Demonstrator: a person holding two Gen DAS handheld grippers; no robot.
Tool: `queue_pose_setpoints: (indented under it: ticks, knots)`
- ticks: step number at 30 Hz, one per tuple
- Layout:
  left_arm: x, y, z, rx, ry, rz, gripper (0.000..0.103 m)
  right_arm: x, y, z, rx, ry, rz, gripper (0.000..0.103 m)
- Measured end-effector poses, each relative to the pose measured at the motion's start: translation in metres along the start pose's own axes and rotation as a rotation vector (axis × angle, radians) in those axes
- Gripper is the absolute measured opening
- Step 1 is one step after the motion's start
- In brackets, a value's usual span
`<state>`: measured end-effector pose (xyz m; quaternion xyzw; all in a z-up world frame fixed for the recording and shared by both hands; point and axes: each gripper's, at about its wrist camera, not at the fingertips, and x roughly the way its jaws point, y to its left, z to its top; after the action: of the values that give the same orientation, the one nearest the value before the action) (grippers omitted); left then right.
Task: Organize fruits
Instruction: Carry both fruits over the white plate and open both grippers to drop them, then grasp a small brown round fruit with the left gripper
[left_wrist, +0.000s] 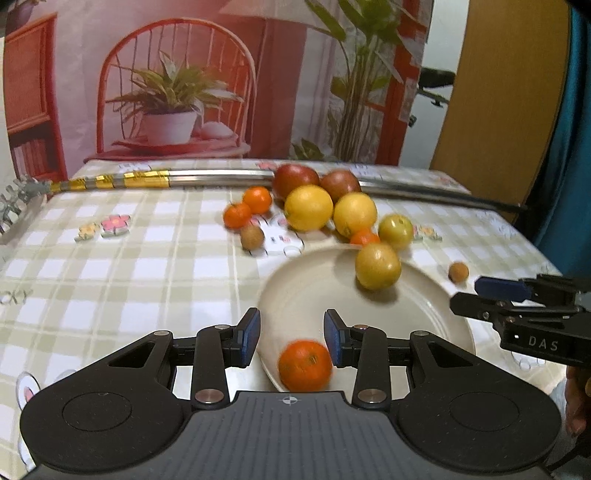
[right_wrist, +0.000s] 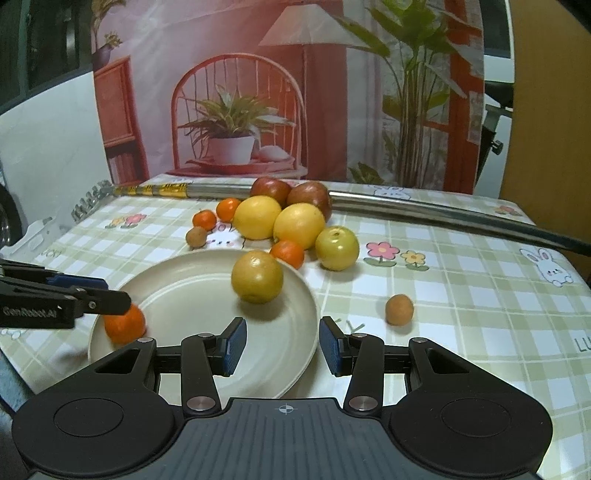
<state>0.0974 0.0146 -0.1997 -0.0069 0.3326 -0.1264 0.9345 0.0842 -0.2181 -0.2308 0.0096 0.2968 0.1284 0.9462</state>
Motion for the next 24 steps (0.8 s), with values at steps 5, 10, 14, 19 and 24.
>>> queue_pose_setpoints:
  ticks: [5, 10, 14, 19, 24]
  knots:
    - [-0.004, 0.013, 0.023, -0.007, -0.04, 0.004, 0.04, 0.0, -0.009, 0.013, -0.003, -0.025, -0.012, 0.041]
    - [0.001, 0.026, 0.045, -0.031, -0.049, 0.009, 0.04, 0.006, -0.023, 0.033, 0.015, -0.04, 0.002, 0.041]
    - [0.015, 0.037, 0.06, -0.051, -0.031, -0.001, 0.04, 0.013, -0.027, 0.049, 0.01, -0.06, -0.01, 0.042]
    - [0.043, 0.044, 0.07, -0.052, 0.007, -0.004, 0.04, 0.024, -0.04, 0.066, 0.055, -0.075, -0.006, 0.043]
    - [0.079, 0.051, 0.074, -0.087, 0.068, -0.027, 0.04, 0.036, -0.051, 0.075, 0.083, -0.073, -0.002, 0.045]
